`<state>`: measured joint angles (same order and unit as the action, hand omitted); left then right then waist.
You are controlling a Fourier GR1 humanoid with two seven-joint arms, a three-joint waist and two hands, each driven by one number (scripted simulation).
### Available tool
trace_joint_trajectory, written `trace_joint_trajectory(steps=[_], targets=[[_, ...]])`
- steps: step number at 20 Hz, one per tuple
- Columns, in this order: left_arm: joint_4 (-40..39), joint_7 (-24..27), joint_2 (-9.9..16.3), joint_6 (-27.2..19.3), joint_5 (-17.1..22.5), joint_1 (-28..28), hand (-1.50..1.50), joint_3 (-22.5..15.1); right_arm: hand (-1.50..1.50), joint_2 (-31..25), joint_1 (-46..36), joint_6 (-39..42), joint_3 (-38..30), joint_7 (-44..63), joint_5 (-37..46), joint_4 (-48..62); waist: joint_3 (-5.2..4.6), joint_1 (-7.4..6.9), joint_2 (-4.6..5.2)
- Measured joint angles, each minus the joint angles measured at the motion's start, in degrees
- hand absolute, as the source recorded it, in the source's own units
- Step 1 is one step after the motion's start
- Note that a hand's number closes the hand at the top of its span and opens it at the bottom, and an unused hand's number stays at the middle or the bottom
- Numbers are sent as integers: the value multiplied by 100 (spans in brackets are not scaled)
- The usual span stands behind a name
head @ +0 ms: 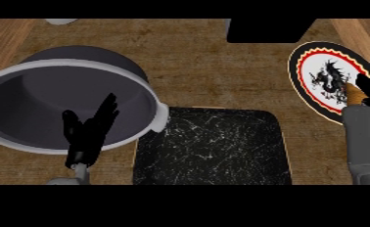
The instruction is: Pick the croissant from the tray and place it in the plate
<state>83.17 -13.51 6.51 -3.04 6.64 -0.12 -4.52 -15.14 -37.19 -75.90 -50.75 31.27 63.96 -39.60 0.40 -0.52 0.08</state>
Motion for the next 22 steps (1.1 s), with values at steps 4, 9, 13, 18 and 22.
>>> trace_joint_trajectory(steps=[4, 9, 13, 18, 22], targets=[[24, 65, 77, 84, 66, 108, 0, 92, -150, 533, 548, -92, 805, -324, -1079, -1009, -7, 63, -36], [30, 160, -9, 17, -11, 155, 0, 64, -150, 1030, 1595, -24, 1929, -646, -2214, -2366, -14, 90, -42], [-15, 121, -38, 22, -36, 85, 0, 75, -150, 1291, 2347, -60, 2786, -842, -2721, -3017, -17, 78, -41], [-11, 123, -42, 110, -27, 77, 0, 128, -150, 1444, 2838, -130, 3452, -479, -2444, -3153, -28, 61, -33], [-61, 134, -111, 56, -119, 28, 0, 127, -150, 1483, 2996, -215, 3888, 73, -2016, -3094, -25, 52, -36]])
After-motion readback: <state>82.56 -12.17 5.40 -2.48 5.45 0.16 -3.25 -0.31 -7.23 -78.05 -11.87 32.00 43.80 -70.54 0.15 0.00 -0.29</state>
